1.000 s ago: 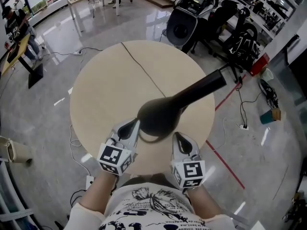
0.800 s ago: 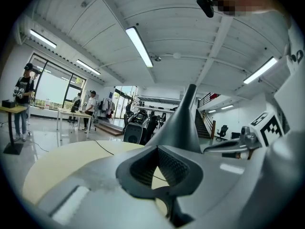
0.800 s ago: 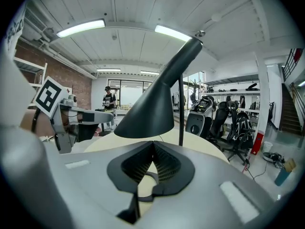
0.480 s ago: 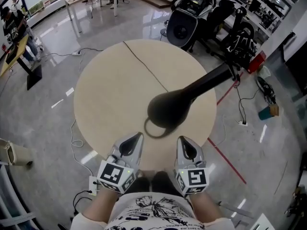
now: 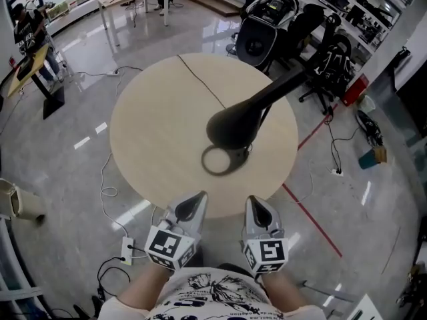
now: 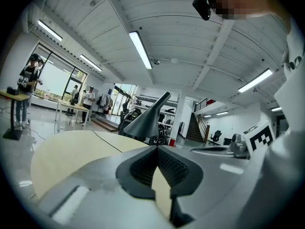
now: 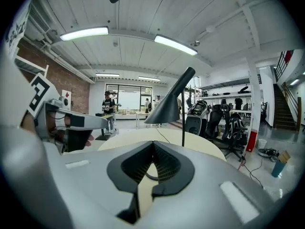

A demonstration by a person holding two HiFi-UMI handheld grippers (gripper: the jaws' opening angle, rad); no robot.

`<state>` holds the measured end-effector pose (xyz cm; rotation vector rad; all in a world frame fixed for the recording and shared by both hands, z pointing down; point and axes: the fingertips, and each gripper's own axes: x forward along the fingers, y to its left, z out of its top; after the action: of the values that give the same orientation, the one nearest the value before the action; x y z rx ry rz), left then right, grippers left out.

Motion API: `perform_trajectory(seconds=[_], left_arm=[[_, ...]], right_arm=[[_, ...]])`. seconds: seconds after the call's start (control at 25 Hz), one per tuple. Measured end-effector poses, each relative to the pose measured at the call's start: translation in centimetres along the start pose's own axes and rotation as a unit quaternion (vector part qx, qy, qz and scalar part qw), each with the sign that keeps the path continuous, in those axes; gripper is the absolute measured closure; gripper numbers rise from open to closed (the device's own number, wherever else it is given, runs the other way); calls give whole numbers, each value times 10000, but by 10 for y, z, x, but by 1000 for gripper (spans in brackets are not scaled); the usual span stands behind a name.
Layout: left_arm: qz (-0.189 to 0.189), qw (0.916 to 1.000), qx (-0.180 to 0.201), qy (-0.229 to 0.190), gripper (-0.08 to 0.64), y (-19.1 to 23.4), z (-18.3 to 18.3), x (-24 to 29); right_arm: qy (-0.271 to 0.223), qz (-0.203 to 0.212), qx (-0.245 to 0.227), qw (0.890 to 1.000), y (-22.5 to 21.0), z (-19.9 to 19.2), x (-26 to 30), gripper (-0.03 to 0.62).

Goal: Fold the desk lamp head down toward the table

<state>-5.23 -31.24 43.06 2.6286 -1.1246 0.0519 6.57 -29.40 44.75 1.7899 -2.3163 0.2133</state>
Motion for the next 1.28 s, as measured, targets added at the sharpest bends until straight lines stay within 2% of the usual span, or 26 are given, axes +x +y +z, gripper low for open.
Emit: perform_trajectory(seconds=[0.2,0.4,0.56,0.8,0.96,1.28], left_arm=[[290,9983,432,-257,554,-43,-11,-29],[559,9964,327,-554,554,-101,-29,-57],[770,9948,300,-594,554,-137,-45,-95],[1030,9925,35,-655,554,-179,-67,-144],[1030,9922,52,-705,554,-202,-71,-165],[802,9942,-13,-710,554,-237,-90,-205]], right_arm=[[-121,343,1,9993,13,-17,-43,583],[-273,750,-115,9967,22,-30,-99,583],[-274,979,-233,9945,30,-41,-145,583],[-152,1189,-278,9924,35,-63,-204,583],[-134,1156,-278,9928,35,-72,-235,583],[-252,1040,-202,9941,50,-77,-292,583]])
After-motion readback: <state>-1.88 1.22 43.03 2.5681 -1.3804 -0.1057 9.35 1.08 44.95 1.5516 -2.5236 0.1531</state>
